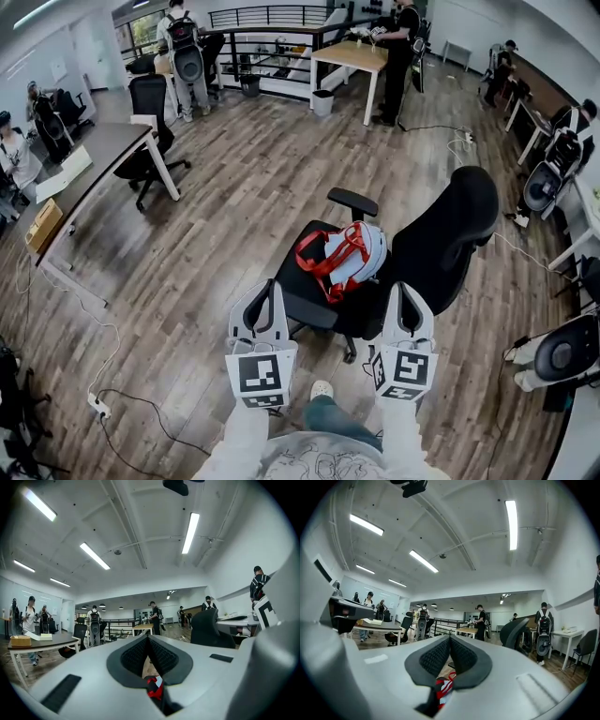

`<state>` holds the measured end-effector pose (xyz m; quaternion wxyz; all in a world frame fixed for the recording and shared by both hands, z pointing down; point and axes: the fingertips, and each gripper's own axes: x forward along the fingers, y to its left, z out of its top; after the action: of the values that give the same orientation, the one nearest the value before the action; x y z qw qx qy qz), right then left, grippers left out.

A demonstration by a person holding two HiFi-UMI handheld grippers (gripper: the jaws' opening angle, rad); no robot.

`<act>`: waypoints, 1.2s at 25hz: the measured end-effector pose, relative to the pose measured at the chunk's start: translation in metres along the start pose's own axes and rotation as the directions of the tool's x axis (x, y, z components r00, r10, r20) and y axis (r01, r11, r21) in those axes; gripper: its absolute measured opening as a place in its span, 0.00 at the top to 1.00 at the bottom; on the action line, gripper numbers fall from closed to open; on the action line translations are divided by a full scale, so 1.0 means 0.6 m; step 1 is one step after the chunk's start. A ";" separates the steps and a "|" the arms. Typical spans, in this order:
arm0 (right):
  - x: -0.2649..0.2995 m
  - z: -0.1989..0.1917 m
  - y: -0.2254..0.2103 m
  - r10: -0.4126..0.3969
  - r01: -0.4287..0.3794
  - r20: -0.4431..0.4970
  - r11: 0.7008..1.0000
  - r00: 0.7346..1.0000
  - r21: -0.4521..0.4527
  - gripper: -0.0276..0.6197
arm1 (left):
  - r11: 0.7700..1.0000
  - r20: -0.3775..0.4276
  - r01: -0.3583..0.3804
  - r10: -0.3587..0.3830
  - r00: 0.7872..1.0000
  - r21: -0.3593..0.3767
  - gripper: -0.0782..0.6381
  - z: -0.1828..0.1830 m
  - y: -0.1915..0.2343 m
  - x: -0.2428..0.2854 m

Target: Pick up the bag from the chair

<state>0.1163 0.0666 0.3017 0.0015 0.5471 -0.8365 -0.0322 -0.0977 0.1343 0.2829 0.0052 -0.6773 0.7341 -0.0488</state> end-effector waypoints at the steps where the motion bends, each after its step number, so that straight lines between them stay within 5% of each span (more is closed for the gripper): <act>1: 0.019 -0.003 -0.009 0.004 -0.004 0.000 1.000 1.000 -0.001 0.94 | 1.000 0.000 -0.001 0.001 1.000 0.000 0.88 0.000 -0.004 0.021; 15: 0.186 -0.066 -0.079 0.038 -0.037 -0.065 0.999 0.997 0.019 0.94 | 1.000 -0.072 -0.029 0.028 0.997 -0.008 0.88 -0.043 -0.020 0.207; 30: 0.380 -0.138 -0.106 -0.045 0.049 -0.153 0.999 0.987 0.020 0.94 | 0.993 -0.139 0.122 -0.121 0.983 -0.004 0.88 -0.092 -0.010 0.445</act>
<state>0.0862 -0.1720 0.3733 0.0580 0.5675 -0.8211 0.0197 -0.1176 -0.1283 0.3542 -0.0474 -0.7158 0.6899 -0.0975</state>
